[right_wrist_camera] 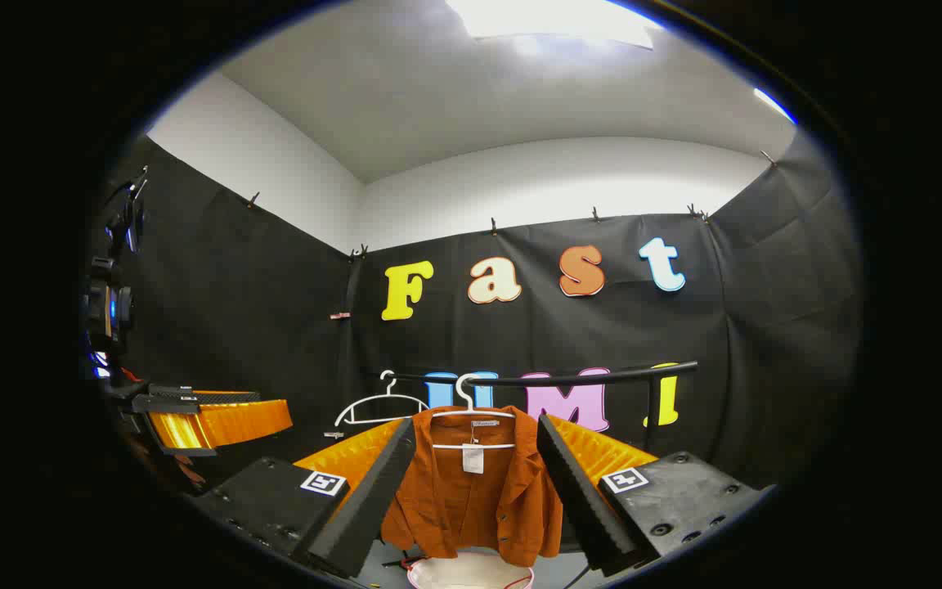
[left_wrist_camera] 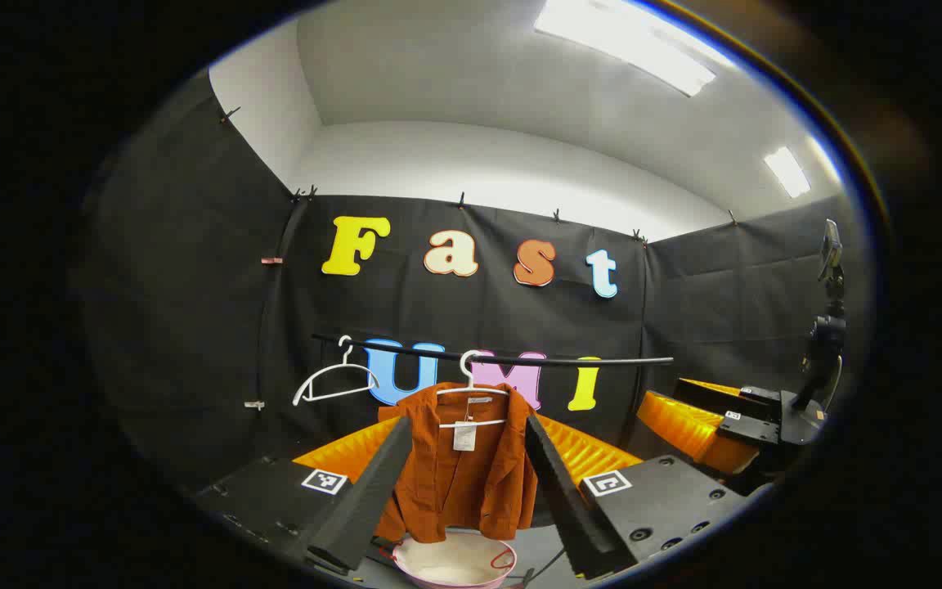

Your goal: Grasp the clothes on the hanger with both hands and then place them into the laundry hamper below.

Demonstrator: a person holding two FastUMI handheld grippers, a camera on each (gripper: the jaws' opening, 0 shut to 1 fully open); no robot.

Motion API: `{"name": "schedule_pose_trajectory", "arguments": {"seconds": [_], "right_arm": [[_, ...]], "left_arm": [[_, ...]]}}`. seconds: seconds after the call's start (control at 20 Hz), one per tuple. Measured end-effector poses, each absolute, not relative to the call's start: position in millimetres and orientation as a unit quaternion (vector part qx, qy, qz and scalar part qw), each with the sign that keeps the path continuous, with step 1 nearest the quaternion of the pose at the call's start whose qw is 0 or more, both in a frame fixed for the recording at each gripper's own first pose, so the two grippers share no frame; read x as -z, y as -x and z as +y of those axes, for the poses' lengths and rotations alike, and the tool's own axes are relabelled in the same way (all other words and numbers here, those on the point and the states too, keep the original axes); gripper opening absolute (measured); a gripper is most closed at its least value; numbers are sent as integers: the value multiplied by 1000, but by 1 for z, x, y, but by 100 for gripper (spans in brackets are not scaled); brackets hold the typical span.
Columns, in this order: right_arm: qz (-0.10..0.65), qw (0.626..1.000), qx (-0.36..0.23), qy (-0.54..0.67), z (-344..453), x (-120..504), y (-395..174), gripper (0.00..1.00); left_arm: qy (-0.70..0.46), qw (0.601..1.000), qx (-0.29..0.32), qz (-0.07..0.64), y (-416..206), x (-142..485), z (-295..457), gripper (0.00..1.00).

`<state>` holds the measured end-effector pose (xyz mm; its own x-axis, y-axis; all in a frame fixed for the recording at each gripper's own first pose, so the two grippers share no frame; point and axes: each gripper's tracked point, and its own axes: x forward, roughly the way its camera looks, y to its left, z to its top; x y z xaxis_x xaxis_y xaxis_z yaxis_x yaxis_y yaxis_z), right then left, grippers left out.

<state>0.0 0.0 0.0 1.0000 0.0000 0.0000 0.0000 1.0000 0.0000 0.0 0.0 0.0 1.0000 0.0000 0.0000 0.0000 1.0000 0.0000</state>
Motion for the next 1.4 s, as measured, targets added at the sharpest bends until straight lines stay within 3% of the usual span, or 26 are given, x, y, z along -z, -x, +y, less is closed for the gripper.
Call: {"name": "schedule_pose_trajectory", "arguments": {"seconds": [0.4, 1.4], "right_arm": [[10, 1000, 13, 7, -9, 2, -6, 99], [20, 999, 37, 9, -22, 10, -22, 99]], "left_arm": [[5, 999, 37, 0, -24, 4, -16, 89], [16, 999, 42, 18, -49, 18, -9, 89]]}}
